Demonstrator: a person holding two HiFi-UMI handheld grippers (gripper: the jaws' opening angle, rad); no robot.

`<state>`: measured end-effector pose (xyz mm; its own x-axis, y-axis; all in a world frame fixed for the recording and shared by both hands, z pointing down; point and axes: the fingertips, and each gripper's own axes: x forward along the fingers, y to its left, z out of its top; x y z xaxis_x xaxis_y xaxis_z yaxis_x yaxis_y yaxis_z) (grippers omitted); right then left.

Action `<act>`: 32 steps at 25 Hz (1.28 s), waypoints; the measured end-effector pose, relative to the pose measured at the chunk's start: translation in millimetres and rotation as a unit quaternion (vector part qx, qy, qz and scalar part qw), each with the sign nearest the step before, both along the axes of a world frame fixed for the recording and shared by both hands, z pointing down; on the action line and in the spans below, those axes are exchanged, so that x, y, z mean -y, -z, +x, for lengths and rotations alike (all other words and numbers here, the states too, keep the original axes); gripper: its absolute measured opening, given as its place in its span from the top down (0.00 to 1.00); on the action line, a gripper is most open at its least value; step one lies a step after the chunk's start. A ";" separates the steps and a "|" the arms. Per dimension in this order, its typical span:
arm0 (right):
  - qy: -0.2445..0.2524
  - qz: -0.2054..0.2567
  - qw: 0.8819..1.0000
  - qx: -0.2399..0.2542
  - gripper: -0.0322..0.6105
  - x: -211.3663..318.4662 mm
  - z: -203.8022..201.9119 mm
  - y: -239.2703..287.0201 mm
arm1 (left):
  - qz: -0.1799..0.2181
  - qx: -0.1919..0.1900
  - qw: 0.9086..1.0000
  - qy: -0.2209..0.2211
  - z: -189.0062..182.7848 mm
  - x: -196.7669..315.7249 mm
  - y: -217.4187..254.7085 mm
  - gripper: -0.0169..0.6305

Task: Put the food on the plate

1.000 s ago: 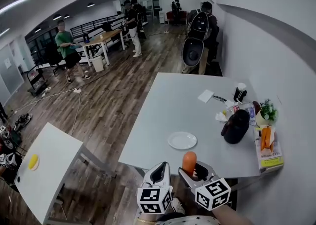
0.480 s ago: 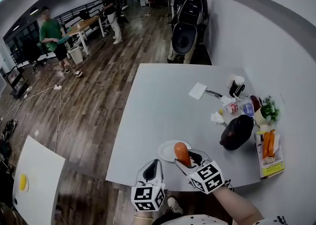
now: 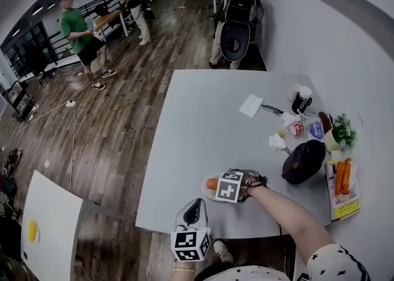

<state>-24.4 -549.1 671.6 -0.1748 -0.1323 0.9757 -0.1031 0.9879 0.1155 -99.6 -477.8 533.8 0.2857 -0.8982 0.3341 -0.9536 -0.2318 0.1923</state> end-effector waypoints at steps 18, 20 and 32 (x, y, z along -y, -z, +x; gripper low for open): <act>0.000 -0.011 1.000 0.003 0.56 3.2 -1.1 -19.8 | -0.003 -0.010 1.000 -0.006 11.9 -3.8 -0.6 0.96; -0.031 -0.015 0.999 0.034 0.52 1.1 1.3 -15.7 | -0.004 -0.010 1.000 -0.006 11.6 -5.5 0.9 0.96; -0.341 0.037 0.815 0.467 0.92 -32.9 24.0 130.3 | 0.005 -0.012 1.000 -0.005 27.6 -23.8 21.4 0.96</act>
